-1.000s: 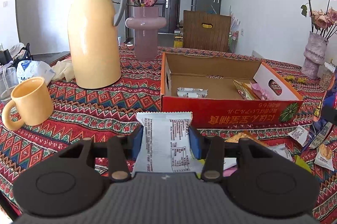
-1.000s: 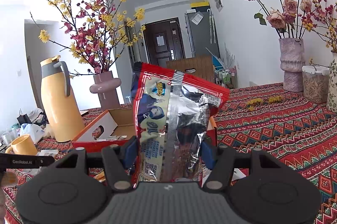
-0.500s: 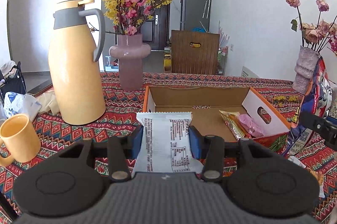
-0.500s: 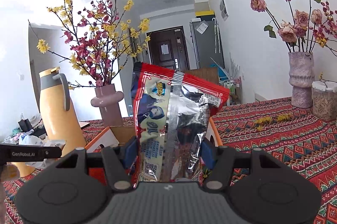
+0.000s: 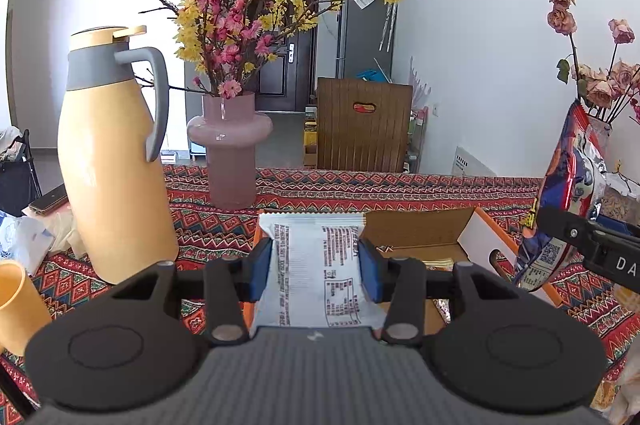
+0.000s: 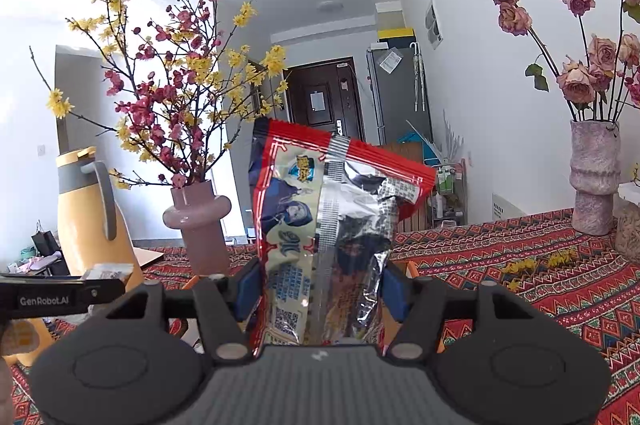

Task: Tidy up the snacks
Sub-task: 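Carry the white wrapper over the box with the left tool while the right tool holds the red bag, then open the left tool to drop the wrapper while the right tool releases the red bag into the box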

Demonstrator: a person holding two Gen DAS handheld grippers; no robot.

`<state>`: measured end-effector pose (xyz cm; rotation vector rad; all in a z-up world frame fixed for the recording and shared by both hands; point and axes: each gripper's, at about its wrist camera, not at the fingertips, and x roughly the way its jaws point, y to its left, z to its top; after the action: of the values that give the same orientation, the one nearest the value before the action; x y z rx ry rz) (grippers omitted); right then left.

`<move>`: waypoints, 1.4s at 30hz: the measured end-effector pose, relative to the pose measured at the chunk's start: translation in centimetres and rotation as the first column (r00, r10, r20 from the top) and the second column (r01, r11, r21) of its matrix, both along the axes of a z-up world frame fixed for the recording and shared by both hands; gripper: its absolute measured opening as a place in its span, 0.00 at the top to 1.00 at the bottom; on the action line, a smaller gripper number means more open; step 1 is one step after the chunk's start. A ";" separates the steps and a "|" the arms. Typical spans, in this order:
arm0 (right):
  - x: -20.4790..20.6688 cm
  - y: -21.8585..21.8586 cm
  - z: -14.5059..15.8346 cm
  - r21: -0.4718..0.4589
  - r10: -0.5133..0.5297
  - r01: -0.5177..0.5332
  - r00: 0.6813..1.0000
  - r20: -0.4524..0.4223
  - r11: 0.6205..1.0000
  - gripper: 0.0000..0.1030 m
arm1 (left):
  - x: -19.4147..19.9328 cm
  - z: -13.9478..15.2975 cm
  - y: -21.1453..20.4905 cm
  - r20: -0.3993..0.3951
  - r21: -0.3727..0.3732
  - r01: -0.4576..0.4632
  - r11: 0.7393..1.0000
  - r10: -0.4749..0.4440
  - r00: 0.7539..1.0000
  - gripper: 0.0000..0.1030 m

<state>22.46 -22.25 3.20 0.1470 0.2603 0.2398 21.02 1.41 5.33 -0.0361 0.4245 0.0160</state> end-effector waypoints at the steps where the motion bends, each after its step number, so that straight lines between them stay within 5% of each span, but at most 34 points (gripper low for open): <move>1: 0.5 0.2 0.0 -0.002 0.000 0.000 1.000 -0.004 1.000 0.41 | 0.4 -0.1 0.0 -0.001 0.000 0.002 1.000 -0.002 1.000 0.55; 17: 6.1 3.4 -4.9 -0.035 0.043 -0.046 0.995 -0.090 0.998 0.41 | 6.3 -5.3 1.9 -0.051 -0.038 -0.064 0.997 0.062 0.997 0.56; 32: 6.9 4.5 -6.3 -0.064 0.065 -0.075 0.987 -0.145 0.995 0.37 | 5.6 -6.3 1.7 -0.058 -0.026 -0.064 0.998 0.062 0.996 0.53; 35: 7.1 4.5 -6.6 -0.060 0.059 -0.070 0.986 -0.158 0.996 0.19 | 5.7 -6.4 2.0 -0.068 -0.038 -0.079 0.996 0.077 0.995 0.49; 39: 6.9 4.2 -6.5 -0.049 0.049 -0.057 0.987 -0.155 0.997 0.02 | 5.3 -6.2 2.1 -0.039 -0.036 -0.101 0.994 0.100 0.994 0.18; 42: 6.6 3.6 -6.3 -0.033 0.035 -0.040 0.989 -0.144 0.999 0.00 | 4.7 -5.8 2.3 -0.006 -0.047 -0.124 0.991 0.124 0.992 0.00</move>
<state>29.04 -18.62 -3.13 0.1244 0.4102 0.2626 25.74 3.72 -0.50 -0.1087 0.4250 0.1288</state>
